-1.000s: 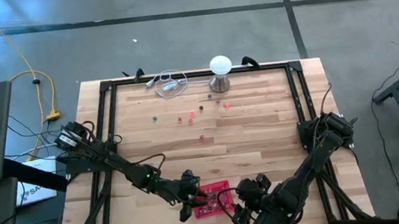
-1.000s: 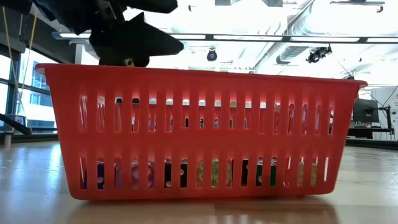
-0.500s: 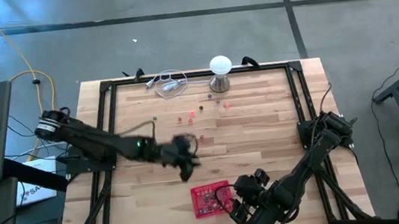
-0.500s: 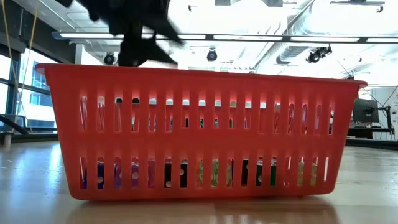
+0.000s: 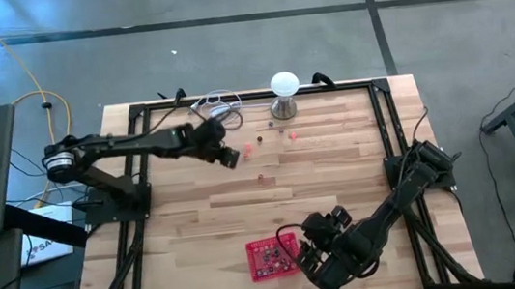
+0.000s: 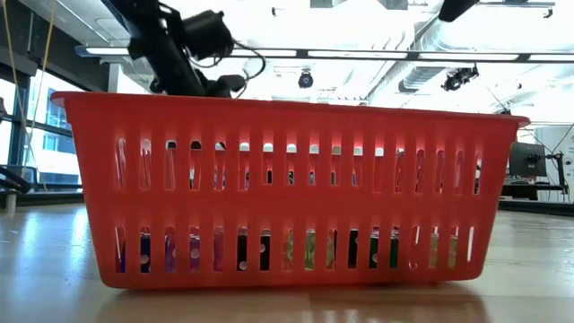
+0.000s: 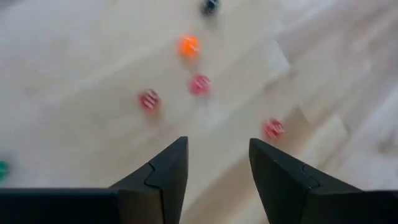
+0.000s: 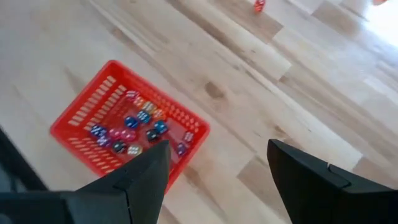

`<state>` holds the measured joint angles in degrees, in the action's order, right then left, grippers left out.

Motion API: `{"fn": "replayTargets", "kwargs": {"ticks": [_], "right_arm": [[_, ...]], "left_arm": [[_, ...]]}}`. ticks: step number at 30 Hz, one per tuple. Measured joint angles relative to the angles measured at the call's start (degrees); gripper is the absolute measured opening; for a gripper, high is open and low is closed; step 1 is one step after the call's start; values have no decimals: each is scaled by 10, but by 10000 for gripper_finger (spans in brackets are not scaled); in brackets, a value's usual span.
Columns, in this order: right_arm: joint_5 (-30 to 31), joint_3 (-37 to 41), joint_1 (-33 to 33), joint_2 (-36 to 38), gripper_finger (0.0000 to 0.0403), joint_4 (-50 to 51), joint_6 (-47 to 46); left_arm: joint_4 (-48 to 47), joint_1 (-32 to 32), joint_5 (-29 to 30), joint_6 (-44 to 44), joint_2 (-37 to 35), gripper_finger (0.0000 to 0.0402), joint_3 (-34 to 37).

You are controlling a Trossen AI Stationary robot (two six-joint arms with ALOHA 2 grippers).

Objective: Pick & Place Dice
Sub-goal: Put the red dice into the red bin

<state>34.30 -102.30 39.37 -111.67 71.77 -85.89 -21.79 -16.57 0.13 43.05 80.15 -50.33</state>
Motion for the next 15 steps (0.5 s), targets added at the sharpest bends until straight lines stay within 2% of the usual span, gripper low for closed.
{"fn": "replayTargets", "kwargs": {"ticks": [7,12,15], "right_arm": [[0,0,-18,6,258,36,0],[1,0,-35,11,258,54,0],[0,0,-44,17,258,66,2]], "left_arm": [[-2,-84,-20,-72,25,163,0],[-3,-113,-94,-125,52,163,0],[-3,-126,-115,-148,62,163,0]]}}
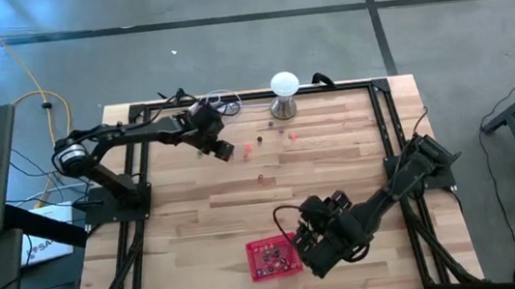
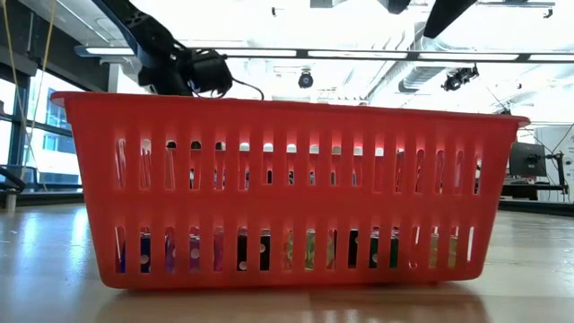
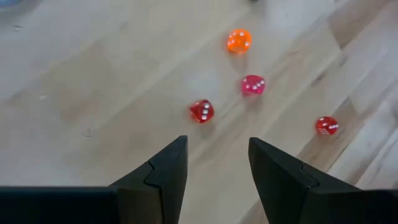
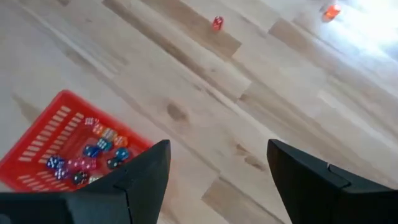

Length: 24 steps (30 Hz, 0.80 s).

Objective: Pick & Place Dice
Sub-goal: Put the red dice into the red bin

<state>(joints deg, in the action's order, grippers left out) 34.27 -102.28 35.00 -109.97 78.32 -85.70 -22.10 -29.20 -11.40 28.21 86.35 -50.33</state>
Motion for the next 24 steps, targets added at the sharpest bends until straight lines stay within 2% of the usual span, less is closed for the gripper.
{"fn": "replayTargets", "kwargs": {"ticks": [8,14,18,24], "right_arm": [[-2,0,-24,10,258,17,4],[-4,0,-31,9,258,22,4],[-9,0,-39,9,258,23,4],[-12,0,-52,9,258,23,4]], "left_arm": [[-1,-27,-8,-56,4,163,0],[-30,-33,-60,-172,4,163,-8],[-71,-35,-58,-237,7,163,-31],[-85,-36,-56,-254,37,163,-59]]}}
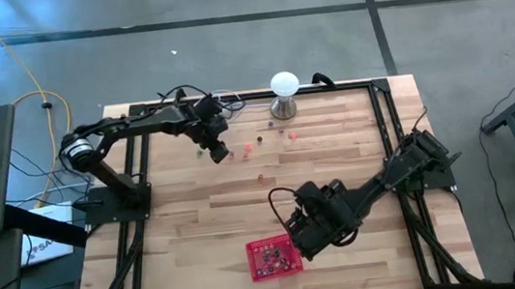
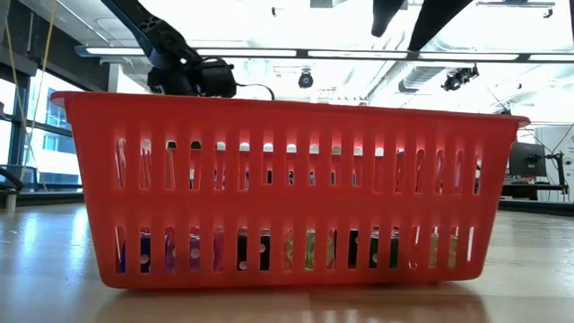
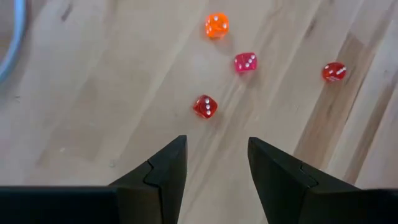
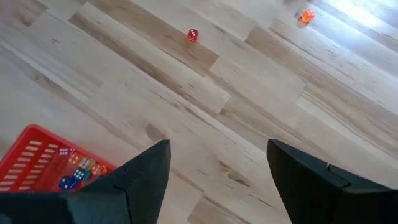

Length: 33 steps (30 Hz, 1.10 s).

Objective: Pick & Place Dice
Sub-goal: Put the red dice into the red bin

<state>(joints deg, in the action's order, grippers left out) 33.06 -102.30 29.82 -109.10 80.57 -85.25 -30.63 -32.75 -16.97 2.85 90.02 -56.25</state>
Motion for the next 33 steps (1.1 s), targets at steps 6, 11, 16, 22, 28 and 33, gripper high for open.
{"fn": "replayTargets", "kwargs": {"ticks": [6,11,16,22,28,33], "right_arm": [[-1,0,-7,0,258,-4,0],[-2,0,-15,0,258,-7,0],[-2,0,-24,0,258,-11,0],[-1,0,-31,-1,258,-16,0],[1,0,-39,-1,258,-21,0],[1,0,-44,-1,258,-24,0]], "left_arm": [[4,14,42,75,49,163,-10],[6,25,47,96,77,163,-23],[16,32,52,122,81,163,-34],[37,34,80,145,81,163,-35],[56,34,101,167,81,163,-35],[57,39,102,188,91,163,-34]]}}
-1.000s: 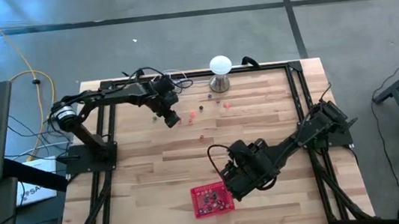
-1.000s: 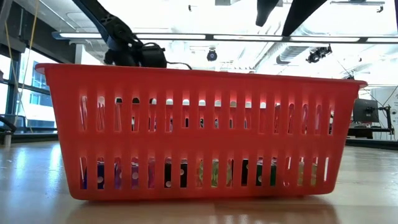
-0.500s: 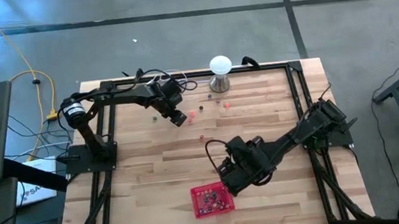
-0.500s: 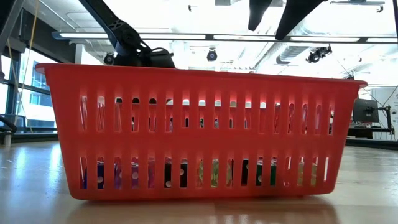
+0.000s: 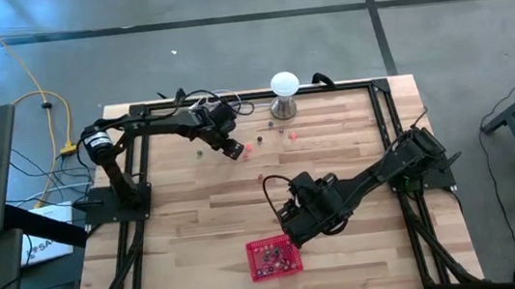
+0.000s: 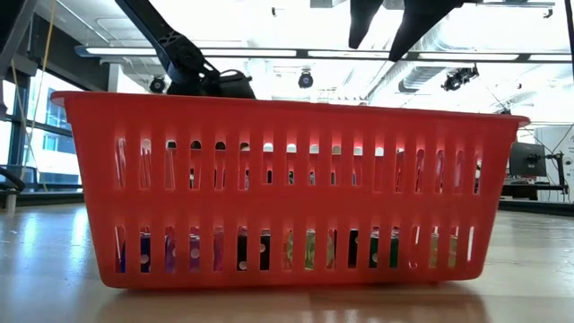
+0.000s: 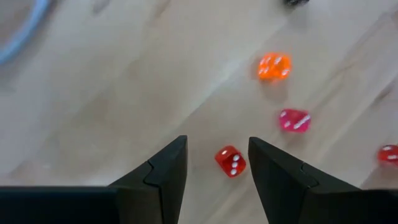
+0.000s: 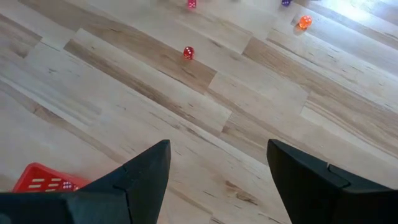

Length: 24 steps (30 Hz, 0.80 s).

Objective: Pick & Place Dice
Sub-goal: Put the red dice into the red bin

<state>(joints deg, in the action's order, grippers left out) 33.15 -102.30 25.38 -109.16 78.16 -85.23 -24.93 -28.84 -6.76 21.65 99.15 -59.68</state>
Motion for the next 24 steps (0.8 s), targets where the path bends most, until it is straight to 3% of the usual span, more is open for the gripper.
{"fn": "replayTargets", "kwargs": {"ticks": [6,16,24], "right_arm": [[0,0,-4,0,258,-2,9],[-1,0,-7,0,258,5,12],[10,0,-8,0,258,6,15]], "left_arm": [[0,10,1,6,35,163,-2],[-33,15,-5,18,34,163,-2],[-40,52,57,22,37,163,0]]}}
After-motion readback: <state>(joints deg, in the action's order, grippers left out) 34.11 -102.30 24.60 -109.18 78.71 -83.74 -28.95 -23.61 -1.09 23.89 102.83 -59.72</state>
